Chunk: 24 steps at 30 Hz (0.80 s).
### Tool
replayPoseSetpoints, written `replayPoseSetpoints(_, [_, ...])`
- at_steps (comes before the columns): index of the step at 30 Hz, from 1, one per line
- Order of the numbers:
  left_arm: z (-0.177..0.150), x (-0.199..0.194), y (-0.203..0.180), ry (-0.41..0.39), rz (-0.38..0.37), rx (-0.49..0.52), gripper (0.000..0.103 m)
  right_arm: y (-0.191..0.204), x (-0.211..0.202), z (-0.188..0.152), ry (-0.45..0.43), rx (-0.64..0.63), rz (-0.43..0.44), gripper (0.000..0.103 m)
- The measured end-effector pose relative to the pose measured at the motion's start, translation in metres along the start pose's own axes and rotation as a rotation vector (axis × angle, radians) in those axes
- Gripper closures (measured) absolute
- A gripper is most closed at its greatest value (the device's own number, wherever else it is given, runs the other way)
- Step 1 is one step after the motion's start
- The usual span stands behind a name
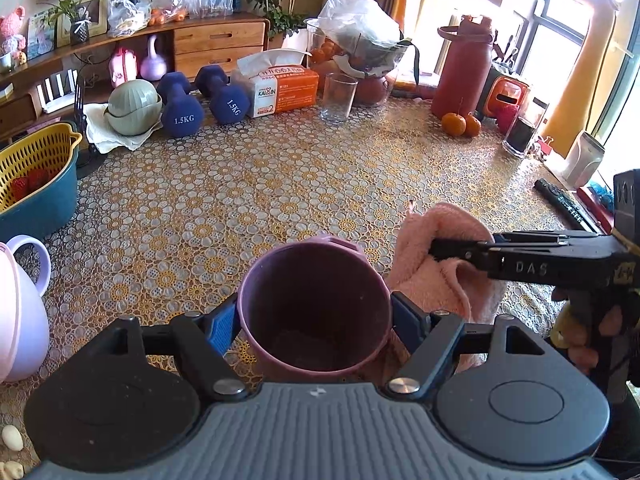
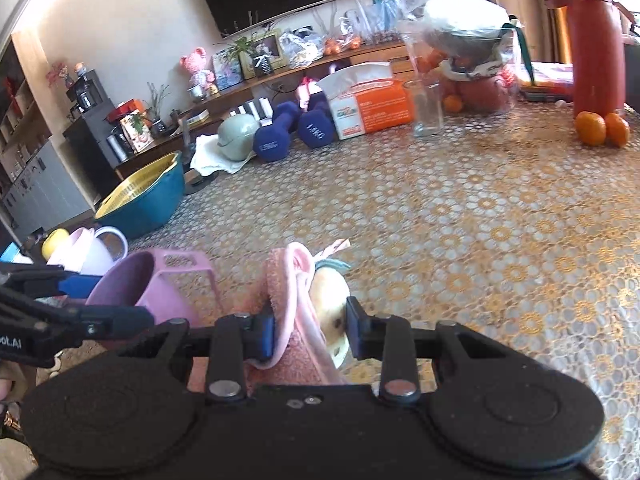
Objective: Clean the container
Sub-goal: 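Lower the towel onto the table beside the cup and open the right gripper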
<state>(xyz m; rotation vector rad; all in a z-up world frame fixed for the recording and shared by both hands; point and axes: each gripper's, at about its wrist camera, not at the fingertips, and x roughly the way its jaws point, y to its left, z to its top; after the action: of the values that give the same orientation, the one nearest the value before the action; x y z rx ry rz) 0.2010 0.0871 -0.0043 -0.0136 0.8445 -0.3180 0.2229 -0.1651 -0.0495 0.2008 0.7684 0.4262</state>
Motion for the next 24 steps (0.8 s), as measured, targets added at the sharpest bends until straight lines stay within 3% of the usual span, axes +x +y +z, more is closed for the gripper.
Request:
replayPoseSetpoints(5, [0.000,0.001,-0.004,-0.002,0.023,0.010,0.025,-0.016,-0.001,0.003,0.001,-0.006,-0.056,0.069])
replayPoseSetpoints(12, [0.000,0.002,-0.011,0.002,0.077,0.048,0.024,-0.014,-0.006,0.004,0.018,-0.038,-0.026,0.057])
replayPoseSetpoints(15, [-0.001,0.000,-0.014,0.000,0.100,0.060,0.024,-0.018,-0.019,0.005,-0.009,-0.037,-0.027,0.040])
replayPoseSetpoints(19, [-0.001,-0.005,-0.018,-0.011,0.124,0.059,0.021,-0.022,-0.037,0.005,-0.032,-0.056,-0.030,0.036])
replayPoseSetpoints(24, [-0.002,-0.015,-0.021,-0.037,0.147,0.045,0.021,-0.017,-0.063,-0.001,-0.067,-0.098,0.007,0.021])
